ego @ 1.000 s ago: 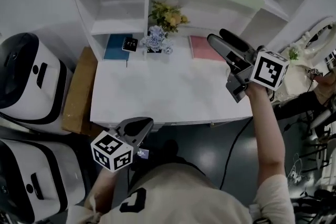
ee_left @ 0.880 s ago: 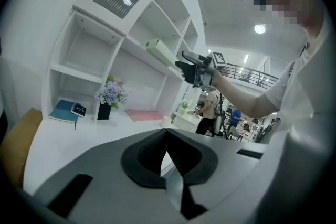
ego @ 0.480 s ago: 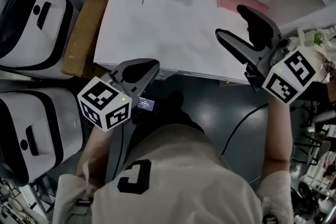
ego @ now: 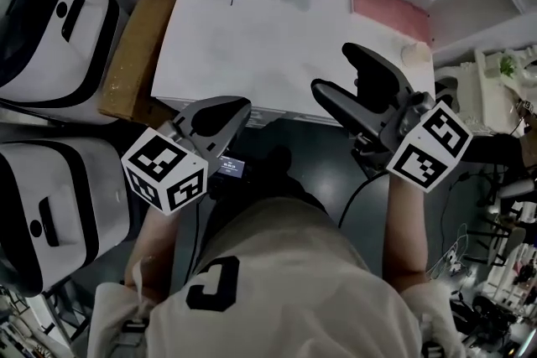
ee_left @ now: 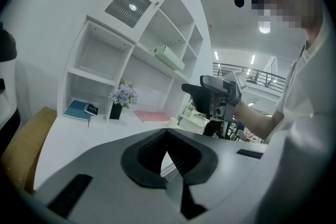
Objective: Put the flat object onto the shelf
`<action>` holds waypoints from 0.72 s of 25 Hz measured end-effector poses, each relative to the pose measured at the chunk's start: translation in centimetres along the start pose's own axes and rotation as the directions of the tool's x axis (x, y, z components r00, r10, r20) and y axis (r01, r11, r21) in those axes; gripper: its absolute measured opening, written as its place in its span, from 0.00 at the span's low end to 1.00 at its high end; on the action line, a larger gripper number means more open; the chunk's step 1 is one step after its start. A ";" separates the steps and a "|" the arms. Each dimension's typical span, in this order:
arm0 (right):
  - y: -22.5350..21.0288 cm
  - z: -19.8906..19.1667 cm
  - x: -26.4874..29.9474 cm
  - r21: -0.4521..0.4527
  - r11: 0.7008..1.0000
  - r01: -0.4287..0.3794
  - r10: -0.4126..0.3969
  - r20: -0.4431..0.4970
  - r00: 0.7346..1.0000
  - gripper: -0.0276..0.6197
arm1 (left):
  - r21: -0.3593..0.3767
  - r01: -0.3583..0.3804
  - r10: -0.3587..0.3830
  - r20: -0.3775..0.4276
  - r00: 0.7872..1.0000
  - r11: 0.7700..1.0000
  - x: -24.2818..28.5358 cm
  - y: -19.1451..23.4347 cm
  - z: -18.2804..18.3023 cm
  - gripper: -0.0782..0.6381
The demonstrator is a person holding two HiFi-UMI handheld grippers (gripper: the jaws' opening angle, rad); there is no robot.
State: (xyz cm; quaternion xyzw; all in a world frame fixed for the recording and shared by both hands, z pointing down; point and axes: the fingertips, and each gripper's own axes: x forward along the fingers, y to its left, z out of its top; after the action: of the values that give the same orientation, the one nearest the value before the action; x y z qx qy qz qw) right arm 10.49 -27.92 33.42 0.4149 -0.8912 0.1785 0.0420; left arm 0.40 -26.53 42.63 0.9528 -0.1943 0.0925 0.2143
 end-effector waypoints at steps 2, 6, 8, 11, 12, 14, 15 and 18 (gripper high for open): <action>0.5 -0.8 -0.3 0.027 1.000 0.010 -0.010 0.000 1.000 0.60 | -0.004 0.010 -0.010 -0.005 1.000 1.000 -0.1 -0.1 -0.3 0.13; 0.9 -2.7 -1.8 0.082 0.995 0.052 -0.052 -0.001 0.999 0.53 | -0.017 0.045 -0.045 -0.026 0.999 0.999 0.2 -0.8 -1.4 0.13; 1.2 -3.5 -2.9 0.090 0.993 0.077 -0.078 -0.002 0.997 0.37 | -0.020 0.068 -0.069 -0.042 0.997 0.997 0.6 -1.3 -2.0 0.13; 1.7 -4.3 -4.5 0.075 0.991 0.111 -0.111 -0.006 0.994 0.19 | -0.012 0.109 -0.110 -0.061 0.992 0.994 1.3 -2.7 -2.4 0.13; 2.0 -4.5 -5.0 0.067 0.991 0.119 -0.118 -0.005 0.993 0.15 | -0.007 0.120 -0.121 -0.063 0.991 0.993 1.5 -3.1 -2.5 0.13; 2.5 -4.8 -5.8 0.052 0.991 0.123 -0.123 -0.001 0.992 0.12 | 0.003 0.135 -0.135 -0.065 0.989 0.991 1.8 -4.0 -2.5 0.13; 2.7 -4.9 -6.2 0.044 0.992 0.121 -0.121 0.003 0.993 0.10 | 0.009 0.140 -0.139 -0.064 0.988 0.990 1.9 -4.4 -2.4 0.13; 3.5 -5.0 -7.2 0.025 0.994 0.104 -0.104 0.014 0.994 0.08 | 0.031 0.144 -0.142 -0.066 0.988 0.989 2.1 -5.5 -2.1 0.13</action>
State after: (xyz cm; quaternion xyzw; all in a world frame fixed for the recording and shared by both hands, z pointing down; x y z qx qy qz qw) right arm 12.18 -18.87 35.45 0.4625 -0.8665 0.1836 0.0392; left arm 4.40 -21.71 43.06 0.9645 -0.1168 0.1105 0.2095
